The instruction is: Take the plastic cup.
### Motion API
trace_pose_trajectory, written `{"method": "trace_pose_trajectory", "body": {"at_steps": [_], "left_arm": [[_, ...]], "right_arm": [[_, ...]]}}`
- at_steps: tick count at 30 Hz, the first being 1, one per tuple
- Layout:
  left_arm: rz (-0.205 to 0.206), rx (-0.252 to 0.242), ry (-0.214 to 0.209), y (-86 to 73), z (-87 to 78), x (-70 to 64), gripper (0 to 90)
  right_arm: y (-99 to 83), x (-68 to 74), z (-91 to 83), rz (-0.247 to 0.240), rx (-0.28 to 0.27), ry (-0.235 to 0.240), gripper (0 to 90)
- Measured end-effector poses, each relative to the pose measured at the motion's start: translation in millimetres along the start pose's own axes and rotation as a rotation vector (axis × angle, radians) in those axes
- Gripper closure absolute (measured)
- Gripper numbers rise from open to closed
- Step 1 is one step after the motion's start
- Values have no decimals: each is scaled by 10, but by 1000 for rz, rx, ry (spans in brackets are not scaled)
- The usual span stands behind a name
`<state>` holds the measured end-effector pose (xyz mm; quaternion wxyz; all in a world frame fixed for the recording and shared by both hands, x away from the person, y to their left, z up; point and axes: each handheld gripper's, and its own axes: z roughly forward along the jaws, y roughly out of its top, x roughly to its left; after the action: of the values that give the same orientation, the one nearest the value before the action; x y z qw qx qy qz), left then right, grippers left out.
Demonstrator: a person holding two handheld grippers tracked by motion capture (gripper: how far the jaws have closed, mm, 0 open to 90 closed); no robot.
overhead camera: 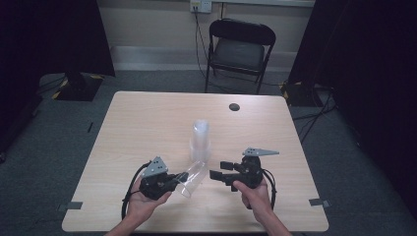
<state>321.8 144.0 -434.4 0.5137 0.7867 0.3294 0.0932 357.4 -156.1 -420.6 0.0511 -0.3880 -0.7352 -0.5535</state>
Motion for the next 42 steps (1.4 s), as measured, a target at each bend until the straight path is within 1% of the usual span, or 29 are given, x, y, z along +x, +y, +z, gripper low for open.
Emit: {"method": "trace_pose_trajectory", "body": {"at_steps": [2,5,7,8,9,10,11,12,14,15,16,17,18,19,20,21,22,23,24,25,27,28,31,32,34,36,37,40,42], "left_arm": [[10,13,-1,0,12,-7,900],[33,52,3,9,21,-12,900],[42,66,4,6,29,-12,900],[42,82,-2,7,30,-5,900],[44,89,-3,4,36,-1,900],[41,90,-4,0,42,-1,900],[45,103,-11,0,45,11,900],[40,112,-15,0,49,14,900],[27,119,-27,-2,58,23,900],[-3,119,-33,-6,60,32,900],[-3,119,-33,-6,60,32,900],[-14,129,-49,-5,61,43,900],[-20,133,-53,-6,63,47,900],[-35,137,-66,-9,70,53,900],[-41,142,-75,-12,73,63,900],[-50,151,-87,-14,77,74,900],[-56,159,-99,-16,85,79,900],[-65,162,-102,-24,94,78,900],[-67,176,-118,-26,101,83,900],[-74,191,-129,-30,118,79,900],[-80,207,-142,-31,131,84,900],[-83,211,-142,-32,134,82,900],[-85,228,-127,-43,150,78,900],[-90,236,-136,-49,163,80,900],[-96,248,-139,-55,175,82,900],[-118,258,-154,-54,186,95,900],[-130,262,-161,-56,193,106,900],[-172,283,-186,-60,211,139,900],[-204,297,-204,-62,229,155,900]], "right_arm": [[5,19,-9,-39,6,-15,241],[7,35,-8,-62,17,-17,232],[6,65,5,-111,26,-30,213],[6,65,5,-111,26,-30,213],[2,80,12,-135,27,-38,209],[2,80,12,-135,27,-38,209],[1,95,15,-153,35,-34,210],[1,95,15,-153,35,-34,210],[-2,112,23,-183,43,-28,211],[-5,131,34,-211,53,-28,214],[-5,131,34,-211,53,-28,214],[-6,139,37,-220,59,-27,221],[-7,151,47,-240,69,-27,236],[-12,184,67,-283,95,-40,249],[-12,184,67,-283,95,-40,249],[-21,217,86,-318,106,-43,255],[-21,217,86,-318,106,-43,255],[-31,251,108,-353,121,-46,256],[-31,251,108,-353,121,-46,256],[-44,281,131,-382,137,-34,256],[-49,291,141,-393,142,-31,255],[-64,317,164,-418,158,-15,248],[-82,350,190,-444,173,-10,222],[-97,377,215,-472,188,-13,189],[-100,388,226,-476,197,-19,171],[-114,414,255,-504,207,-18,168],[-135,445,281,-537,218,-19,166],[-161,474,311,-559,234,-16,161],[-203,523,362,-608,260,-22,154]]}}
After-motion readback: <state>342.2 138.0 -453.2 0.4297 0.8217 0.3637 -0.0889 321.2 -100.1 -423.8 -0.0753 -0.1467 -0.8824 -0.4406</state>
